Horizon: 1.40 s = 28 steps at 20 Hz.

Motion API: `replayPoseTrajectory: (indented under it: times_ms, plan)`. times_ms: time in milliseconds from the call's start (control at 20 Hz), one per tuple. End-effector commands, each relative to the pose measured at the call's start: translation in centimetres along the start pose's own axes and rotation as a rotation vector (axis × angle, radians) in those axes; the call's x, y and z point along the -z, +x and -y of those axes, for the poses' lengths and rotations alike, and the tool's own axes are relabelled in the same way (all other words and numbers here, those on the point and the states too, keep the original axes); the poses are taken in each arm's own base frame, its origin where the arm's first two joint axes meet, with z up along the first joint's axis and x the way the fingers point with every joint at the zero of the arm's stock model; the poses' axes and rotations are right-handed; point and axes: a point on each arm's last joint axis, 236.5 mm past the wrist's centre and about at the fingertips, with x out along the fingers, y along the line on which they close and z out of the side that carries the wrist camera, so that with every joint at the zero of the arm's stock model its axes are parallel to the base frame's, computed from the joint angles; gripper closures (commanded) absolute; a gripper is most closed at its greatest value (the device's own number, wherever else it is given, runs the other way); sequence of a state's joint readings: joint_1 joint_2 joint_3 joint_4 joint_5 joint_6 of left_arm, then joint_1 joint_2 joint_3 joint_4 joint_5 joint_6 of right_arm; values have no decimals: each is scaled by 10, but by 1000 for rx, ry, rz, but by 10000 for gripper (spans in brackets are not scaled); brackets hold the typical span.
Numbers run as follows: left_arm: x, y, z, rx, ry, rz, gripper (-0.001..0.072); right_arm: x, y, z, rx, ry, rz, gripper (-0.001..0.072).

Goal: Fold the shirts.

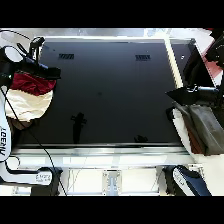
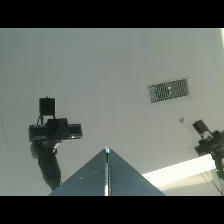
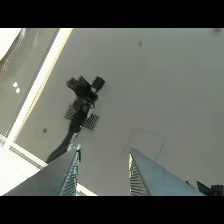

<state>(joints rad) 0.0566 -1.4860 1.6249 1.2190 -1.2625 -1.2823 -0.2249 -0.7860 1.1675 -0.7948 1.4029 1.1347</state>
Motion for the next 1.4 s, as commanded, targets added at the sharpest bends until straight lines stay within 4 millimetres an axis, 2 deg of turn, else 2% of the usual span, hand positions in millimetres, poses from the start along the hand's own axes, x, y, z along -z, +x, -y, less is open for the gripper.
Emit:
replayPoseTrajectory:
  times_ms: [0, 250, 550, 850, 950, 1000, 1050, 1150, 1250, 1350]
  plan:
    - [0, 0, 0, 0, -1, 0, 694, 0, 0, 0, -1, -1, 0, 378]
    - [0, 0, 0, 0, -1, 0, 693, -2, 0, 0, 1, -2, 5, 378]
    - [0, 0, 0, 0, -1, 0, 694, -33, -3, 14, 62, -2, 137, 378]
    - [-1, 0, -2, -6, 5, 4, 693, -45, -5, 20, 87, -1, 189, 378]
    - [-15, 3, -22, -84, 33, 60, 687, -48, -6, 22, 94, -1, 204, 378]
    - [-17, 2, -40, -152, 53, 65, 684, -49, -6, 22, 95, -1, 206, 378]
    - [-19, -3, -67, -263, 93, 66, 617, -49, -6, 22, 96, -1, 208, 379]
    - [-22, -29, -129, -502, 48, 93, 293, -49, -6, 22, 96, -1, 208, 378]
    - [-8, -63, -192, -679, -159, 131, 271, -49, -6, 22, 96, 0, 208, 379]
    - [24, -89, -239, -744, -359, 129, 272, -49, -6, 23, 97, 0, 210, 379]
